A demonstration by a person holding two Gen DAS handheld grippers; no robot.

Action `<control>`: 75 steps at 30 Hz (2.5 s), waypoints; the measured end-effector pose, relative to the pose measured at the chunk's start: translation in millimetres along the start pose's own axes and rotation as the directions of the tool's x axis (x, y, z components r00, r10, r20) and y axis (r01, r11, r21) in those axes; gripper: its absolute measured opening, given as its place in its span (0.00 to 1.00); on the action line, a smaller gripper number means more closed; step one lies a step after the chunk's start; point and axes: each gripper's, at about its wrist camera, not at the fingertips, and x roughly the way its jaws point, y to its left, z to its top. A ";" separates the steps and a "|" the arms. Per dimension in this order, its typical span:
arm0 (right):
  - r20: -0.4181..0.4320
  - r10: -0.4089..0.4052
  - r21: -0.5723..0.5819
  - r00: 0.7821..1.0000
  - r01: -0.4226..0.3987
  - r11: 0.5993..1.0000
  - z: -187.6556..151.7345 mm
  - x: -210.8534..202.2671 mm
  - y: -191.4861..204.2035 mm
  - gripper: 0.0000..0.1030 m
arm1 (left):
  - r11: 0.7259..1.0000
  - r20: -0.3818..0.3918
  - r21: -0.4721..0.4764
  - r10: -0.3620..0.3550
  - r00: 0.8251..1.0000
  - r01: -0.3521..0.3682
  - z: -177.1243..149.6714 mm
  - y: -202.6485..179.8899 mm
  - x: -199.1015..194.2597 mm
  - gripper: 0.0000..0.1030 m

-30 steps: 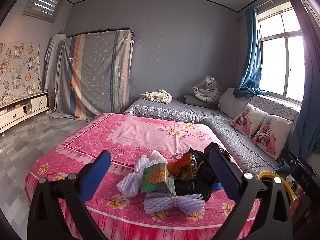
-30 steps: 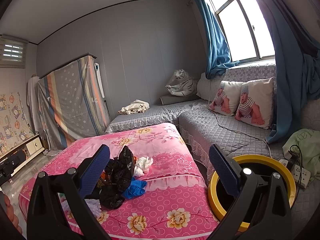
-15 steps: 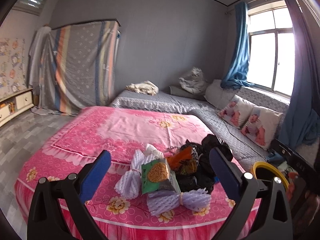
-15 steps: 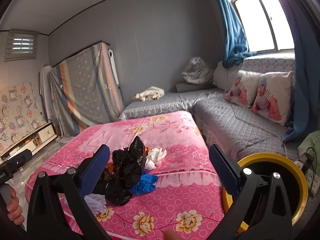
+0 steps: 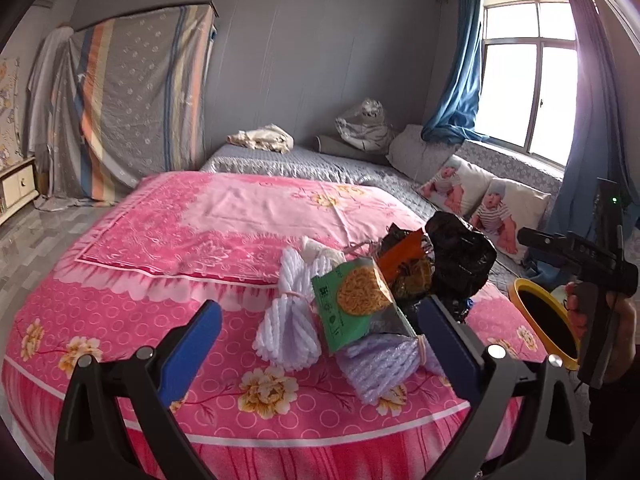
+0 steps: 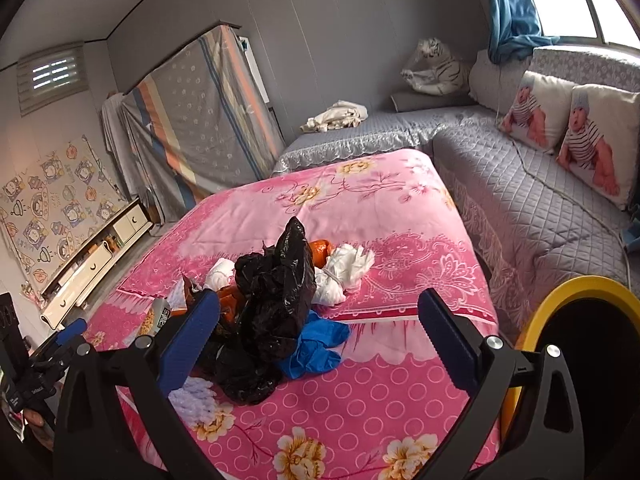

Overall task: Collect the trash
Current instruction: 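Grasp the black plastic bag with the right gripper while the left gripper grasps a tan snack packet, then carry the black bag with the right gripper while the left gripper carries the packet to the yellow bin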

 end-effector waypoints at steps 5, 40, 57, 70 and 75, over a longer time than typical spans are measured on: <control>-0.010 0.011 -0.039 1.000 -0.011 0.999 3.0 10.4 8.0 0.92 | 0.994 -0.043 0.108 -0.014 0.999 0.018 8.3 -20.0 18.7 0.92; -0.184 0.084 0.001 0.979 -0.085 0.996 12.4 96.8 4.0 0.61 | 0.981 -0.160 0.184 -0.025 0.987 0.055 14.1 -55.0 94.9 0.50; -0.235 0.093 0.014 0.968 -0.092 0.996 5.8 102.6 3.7 0.12 | 0.985 -0.169 0.170 0.025 0.985 0.004 8.2 -51.2 97.1 0.13; -0.078 0.113 0.029 0.991 -0.111 0.993 27.7 46.1 6.6 0.07 | 0.999 -0.047 0.036 0.003 0.999 -0.001 30.9 -25.8 54.0 0.12; -0.008 0.117 0.073 0.993 -0.117 0.991 32.0 16.4 -1.7 0.07 | 1.000 -0.009 0.000 0.007 1.000 -0.007 35.5 -21.3 39.7 0.12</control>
